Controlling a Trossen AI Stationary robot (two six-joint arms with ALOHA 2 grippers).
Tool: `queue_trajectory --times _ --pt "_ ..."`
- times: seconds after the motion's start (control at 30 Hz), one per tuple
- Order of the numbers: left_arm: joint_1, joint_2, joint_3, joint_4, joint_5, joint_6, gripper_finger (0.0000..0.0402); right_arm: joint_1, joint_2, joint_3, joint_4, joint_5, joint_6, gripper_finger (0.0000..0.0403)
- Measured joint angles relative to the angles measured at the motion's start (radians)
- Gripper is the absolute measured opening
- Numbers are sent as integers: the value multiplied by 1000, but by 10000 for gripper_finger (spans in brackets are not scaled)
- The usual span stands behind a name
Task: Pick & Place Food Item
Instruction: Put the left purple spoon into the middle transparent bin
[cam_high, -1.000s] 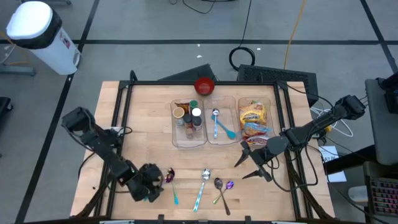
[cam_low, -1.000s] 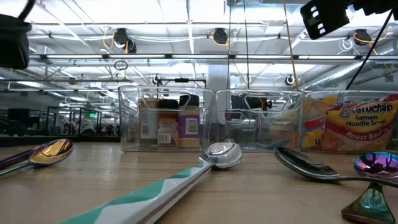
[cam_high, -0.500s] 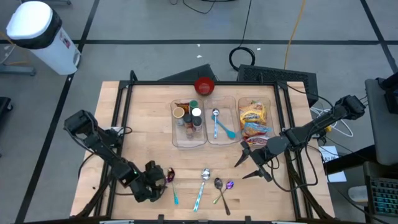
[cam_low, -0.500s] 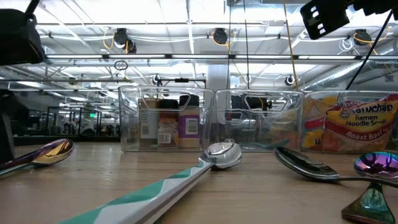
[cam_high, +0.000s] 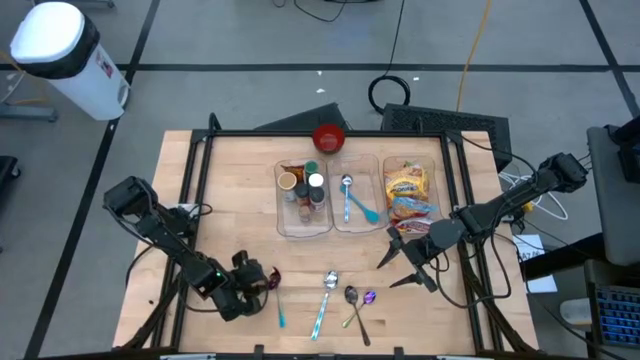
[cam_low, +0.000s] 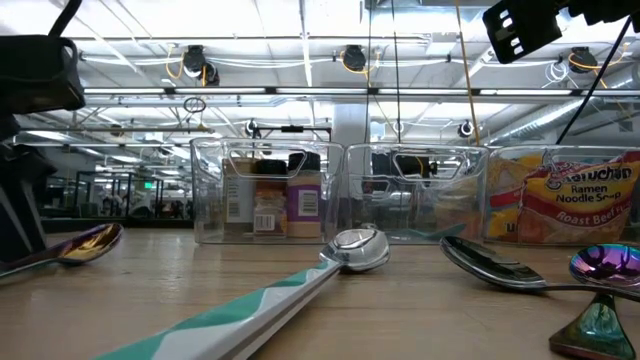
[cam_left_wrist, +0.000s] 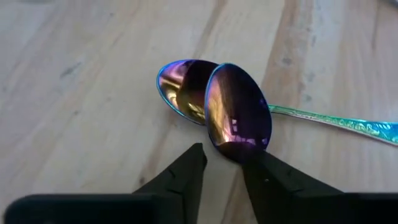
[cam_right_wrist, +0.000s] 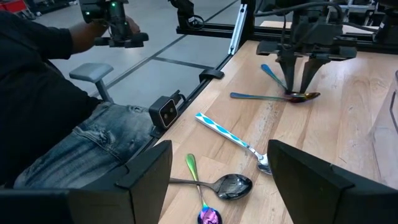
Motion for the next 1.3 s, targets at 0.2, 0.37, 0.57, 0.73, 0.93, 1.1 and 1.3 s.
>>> queue_trajectory --times 0.2,0.37,0.57,0.73,0.93,1.1,1.3 --pt "1 1 -2 -24 -37 -6 70 0 0 0 0 0 0 255" --pt "2 6 -8 -42 -114 -25 14 0 0 0 0 0 0 255" --pt "4 9 -11 -63 -162 -67 5 0 0 0 0 0 0 255" --pt "16 9 -12 -62 -173 -89 4 0 0 0 0 0 0 255" --pt "26 8 -12 -58 -179 -63 13 0 0 0 0 0 0 254" --pt "41 8 -9 -54 -184 -66 41 0 0 0 0 0 0 254" --pt "65 -5 36 -64 -201 72 111 0 0 0 0 0 0 254"
